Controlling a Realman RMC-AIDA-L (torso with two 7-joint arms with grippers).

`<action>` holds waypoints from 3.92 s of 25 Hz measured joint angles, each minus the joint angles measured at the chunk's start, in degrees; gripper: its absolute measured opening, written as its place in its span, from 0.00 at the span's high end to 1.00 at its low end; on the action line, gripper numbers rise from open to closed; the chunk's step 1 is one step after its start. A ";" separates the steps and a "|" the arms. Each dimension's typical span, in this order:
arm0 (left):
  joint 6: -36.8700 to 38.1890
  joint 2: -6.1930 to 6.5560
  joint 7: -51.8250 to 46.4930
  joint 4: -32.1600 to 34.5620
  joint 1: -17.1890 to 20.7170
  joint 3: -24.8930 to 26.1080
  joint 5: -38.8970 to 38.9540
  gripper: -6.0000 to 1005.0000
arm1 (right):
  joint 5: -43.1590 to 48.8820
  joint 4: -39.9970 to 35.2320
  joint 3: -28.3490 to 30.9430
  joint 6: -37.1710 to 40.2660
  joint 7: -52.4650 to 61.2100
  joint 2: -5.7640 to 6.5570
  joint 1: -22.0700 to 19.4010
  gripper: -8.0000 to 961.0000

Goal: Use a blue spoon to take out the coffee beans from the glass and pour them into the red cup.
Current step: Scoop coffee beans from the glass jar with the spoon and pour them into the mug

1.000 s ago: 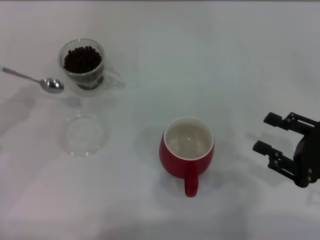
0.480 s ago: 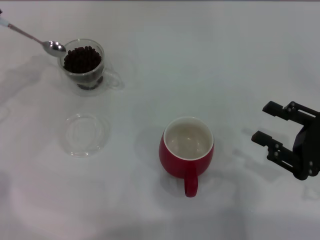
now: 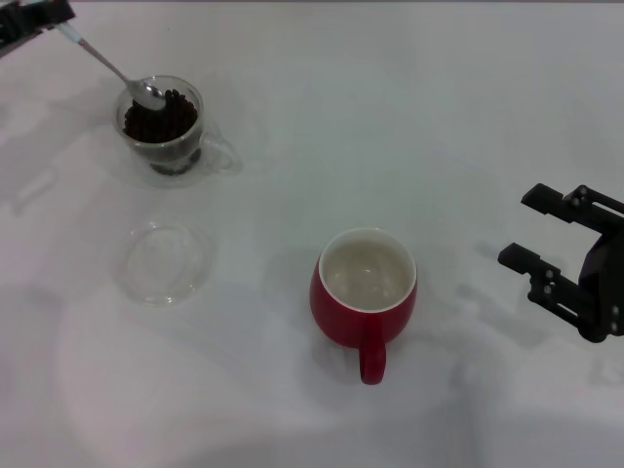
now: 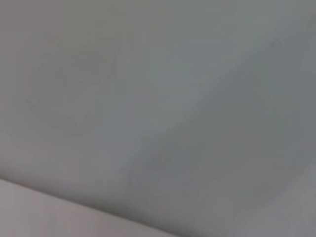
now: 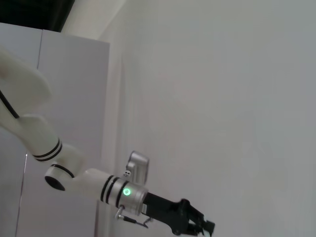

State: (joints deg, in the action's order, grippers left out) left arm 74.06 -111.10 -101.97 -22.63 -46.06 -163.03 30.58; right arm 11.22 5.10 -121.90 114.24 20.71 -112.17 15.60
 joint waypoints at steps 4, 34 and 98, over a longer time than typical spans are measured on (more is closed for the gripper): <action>-3.50 -0.27 0.01 1.83 -1.64 -0.01 -2.37 0.86 | -0.62 0.00 0.00 0.02 -0.03 -0.09 0.03 0.41; -6.24 -1.58 -12.74 7.55 8.22 0.27 3.27 0.87 | -2.00 0.00 0.69 -0.68 0.56 -0.14 1.48 0.41; 10.93 -1.30 -15.32 12.43 6.23 0.08 1.27 0.87 | -6.87 -0.01 1.40 -5.85 -2.30 -1.68 3.00 0.41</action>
State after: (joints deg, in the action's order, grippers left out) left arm 85.00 -112.39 -117.29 -10.20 -39.83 -162.95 31.85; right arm 4.36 5.09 -120.49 108.40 18.40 -113.85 18.60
